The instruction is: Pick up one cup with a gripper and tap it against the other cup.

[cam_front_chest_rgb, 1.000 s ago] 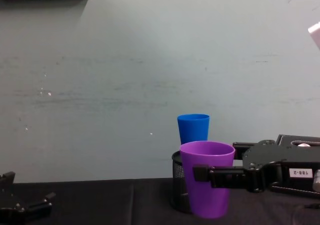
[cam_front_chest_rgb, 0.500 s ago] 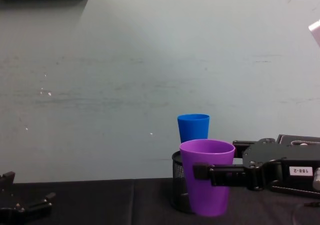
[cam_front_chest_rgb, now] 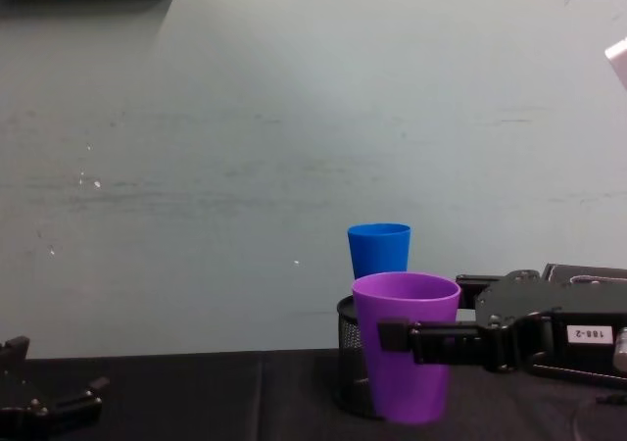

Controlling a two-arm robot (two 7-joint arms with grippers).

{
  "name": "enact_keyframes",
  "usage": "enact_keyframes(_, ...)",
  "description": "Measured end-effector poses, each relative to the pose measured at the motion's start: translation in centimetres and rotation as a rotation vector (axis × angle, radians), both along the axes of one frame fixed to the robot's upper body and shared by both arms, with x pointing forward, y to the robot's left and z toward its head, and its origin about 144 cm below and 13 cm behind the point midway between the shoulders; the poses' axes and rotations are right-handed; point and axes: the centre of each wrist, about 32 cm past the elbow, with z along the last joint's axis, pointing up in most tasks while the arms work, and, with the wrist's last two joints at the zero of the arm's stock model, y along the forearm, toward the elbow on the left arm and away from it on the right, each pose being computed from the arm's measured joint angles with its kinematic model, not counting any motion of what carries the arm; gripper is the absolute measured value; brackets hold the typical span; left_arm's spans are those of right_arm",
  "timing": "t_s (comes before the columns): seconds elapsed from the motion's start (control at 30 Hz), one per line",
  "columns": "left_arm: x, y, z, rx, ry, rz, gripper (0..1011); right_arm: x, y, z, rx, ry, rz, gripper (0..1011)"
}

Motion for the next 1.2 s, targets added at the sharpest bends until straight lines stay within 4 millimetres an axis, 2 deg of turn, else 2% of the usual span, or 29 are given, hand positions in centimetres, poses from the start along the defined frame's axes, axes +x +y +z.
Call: enact_keyframes(1.2,0.0,0.0,0.0,0.0,0.0,0.0,1011,0.0,0.0,0.0,0.0,0.0,0.001,732)
